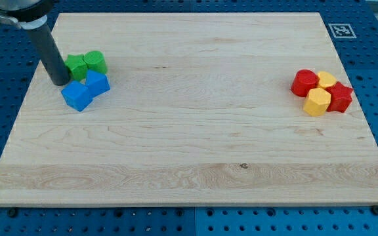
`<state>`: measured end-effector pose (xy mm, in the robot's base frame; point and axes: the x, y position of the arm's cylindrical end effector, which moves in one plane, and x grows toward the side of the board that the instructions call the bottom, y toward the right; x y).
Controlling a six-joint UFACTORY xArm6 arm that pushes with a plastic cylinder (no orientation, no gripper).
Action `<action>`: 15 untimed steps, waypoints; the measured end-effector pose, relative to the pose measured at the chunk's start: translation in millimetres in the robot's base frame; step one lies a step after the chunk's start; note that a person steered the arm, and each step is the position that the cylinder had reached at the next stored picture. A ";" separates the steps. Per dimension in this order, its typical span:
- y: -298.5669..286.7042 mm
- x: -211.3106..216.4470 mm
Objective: Push the green star towards the center of the board
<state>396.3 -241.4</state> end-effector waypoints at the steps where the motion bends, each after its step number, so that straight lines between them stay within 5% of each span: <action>1: -3.4 0.0; 12: -22.0 -37.6; 15: -5.4 -11.9</action>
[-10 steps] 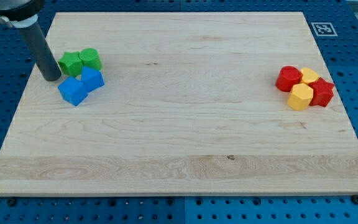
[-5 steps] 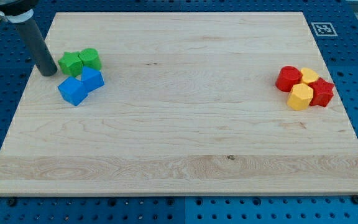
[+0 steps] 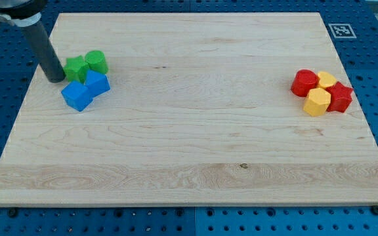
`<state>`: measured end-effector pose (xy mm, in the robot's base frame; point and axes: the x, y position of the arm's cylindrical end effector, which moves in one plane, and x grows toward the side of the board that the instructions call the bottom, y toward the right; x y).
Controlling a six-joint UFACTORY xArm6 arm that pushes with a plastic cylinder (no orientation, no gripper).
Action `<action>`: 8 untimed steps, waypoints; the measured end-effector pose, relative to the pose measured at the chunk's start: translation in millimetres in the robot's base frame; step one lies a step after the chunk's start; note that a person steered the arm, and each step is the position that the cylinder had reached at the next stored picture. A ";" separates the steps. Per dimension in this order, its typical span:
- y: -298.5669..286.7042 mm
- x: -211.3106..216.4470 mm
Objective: Push the green star towards the center of the board
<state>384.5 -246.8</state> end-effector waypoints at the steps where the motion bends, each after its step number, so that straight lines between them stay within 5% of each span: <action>1: 4.4 -7.4; 5: 4.5 -48.9; 8: 21.7 -10.0</action>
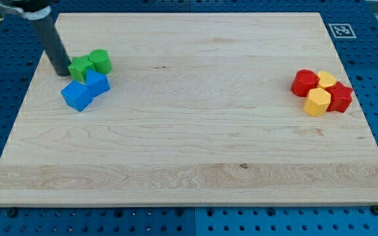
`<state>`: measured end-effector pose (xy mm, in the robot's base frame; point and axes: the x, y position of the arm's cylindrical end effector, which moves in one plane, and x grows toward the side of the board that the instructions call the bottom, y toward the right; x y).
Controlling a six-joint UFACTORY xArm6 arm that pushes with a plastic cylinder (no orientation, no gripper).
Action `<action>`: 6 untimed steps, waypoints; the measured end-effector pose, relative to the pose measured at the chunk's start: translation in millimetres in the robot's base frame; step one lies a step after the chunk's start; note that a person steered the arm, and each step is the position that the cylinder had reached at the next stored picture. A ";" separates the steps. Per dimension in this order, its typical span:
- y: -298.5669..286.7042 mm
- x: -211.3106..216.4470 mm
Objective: Push the green star towards the center of the board
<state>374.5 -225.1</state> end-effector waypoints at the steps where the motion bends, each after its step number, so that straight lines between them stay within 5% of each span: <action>1: 27.4 0.1; 6: 66.9 -19.1</action>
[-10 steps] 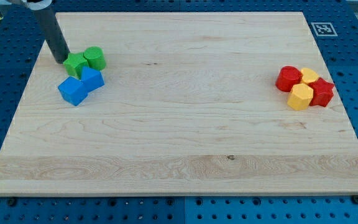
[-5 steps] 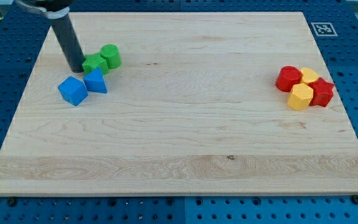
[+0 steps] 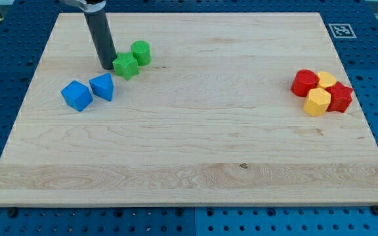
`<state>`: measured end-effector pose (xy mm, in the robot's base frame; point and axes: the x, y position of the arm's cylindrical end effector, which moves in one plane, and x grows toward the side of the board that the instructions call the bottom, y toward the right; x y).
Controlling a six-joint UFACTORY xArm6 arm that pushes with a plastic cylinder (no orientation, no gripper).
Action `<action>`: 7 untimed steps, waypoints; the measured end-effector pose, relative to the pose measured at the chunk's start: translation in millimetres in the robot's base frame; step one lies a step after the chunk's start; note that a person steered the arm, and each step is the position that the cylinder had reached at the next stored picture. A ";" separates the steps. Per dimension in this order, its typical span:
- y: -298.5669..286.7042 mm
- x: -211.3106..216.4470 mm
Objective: Push the green star towards the center of the board
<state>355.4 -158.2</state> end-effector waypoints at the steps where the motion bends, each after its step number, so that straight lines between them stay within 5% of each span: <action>1: 5.0 0.0; 7: 30.4 4.2</action>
<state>359.6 -127.8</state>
